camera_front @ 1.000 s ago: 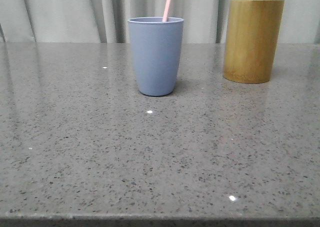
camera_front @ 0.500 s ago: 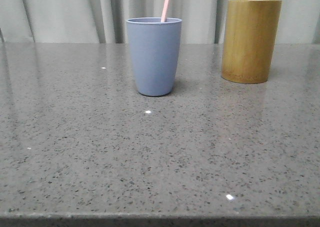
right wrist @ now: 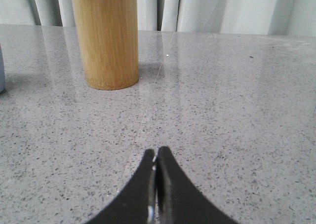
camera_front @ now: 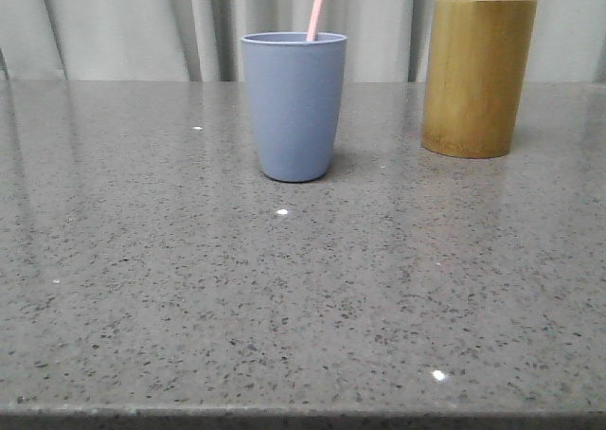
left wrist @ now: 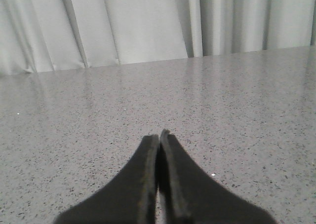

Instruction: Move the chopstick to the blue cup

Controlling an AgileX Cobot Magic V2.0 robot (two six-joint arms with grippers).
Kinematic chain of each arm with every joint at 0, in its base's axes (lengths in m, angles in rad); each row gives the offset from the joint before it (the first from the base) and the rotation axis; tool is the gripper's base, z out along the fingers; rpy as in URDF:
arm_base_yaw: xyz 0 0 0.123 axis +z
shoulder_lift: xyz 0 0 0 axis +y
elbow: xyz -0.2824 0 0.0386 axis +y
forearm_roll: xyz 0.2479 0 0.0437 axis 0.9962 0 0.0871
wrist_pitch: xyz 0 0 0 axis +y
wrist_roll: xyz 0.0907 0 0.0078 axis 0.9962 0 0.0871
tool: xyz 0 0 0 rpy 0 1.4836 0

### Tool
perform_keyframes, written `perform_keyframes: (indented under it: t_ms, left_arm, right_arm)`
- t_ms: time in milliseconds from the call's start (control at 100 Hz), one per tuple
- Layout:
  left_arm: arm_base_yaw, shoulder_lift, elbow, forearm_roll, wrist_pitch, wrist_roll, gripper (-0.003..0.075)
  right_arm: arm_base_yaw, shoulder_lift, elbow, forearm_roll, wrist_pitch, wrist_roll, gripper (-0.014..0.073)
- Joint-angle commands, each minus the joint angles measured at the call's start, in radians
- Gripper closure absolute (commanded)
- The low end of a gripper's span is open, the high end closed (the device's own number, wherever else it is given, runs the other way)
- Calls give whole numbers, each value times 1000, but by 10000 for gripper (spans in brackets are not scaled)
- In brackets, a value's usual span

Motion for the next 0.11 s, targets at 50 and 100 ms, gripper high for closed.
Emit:
perform_keyframes:
  t_ms: [50, 100]
  left_arm:
    - [3, -33, 7, 0, -83, -4, 739]
    - [3, -33, 7, 0, -83, -4, 739]
  right_arm:
    - [-4, -20, 0, 1, -89, -11, 661]
    - [-4, -20, 0, 1, -89, -11, 661]
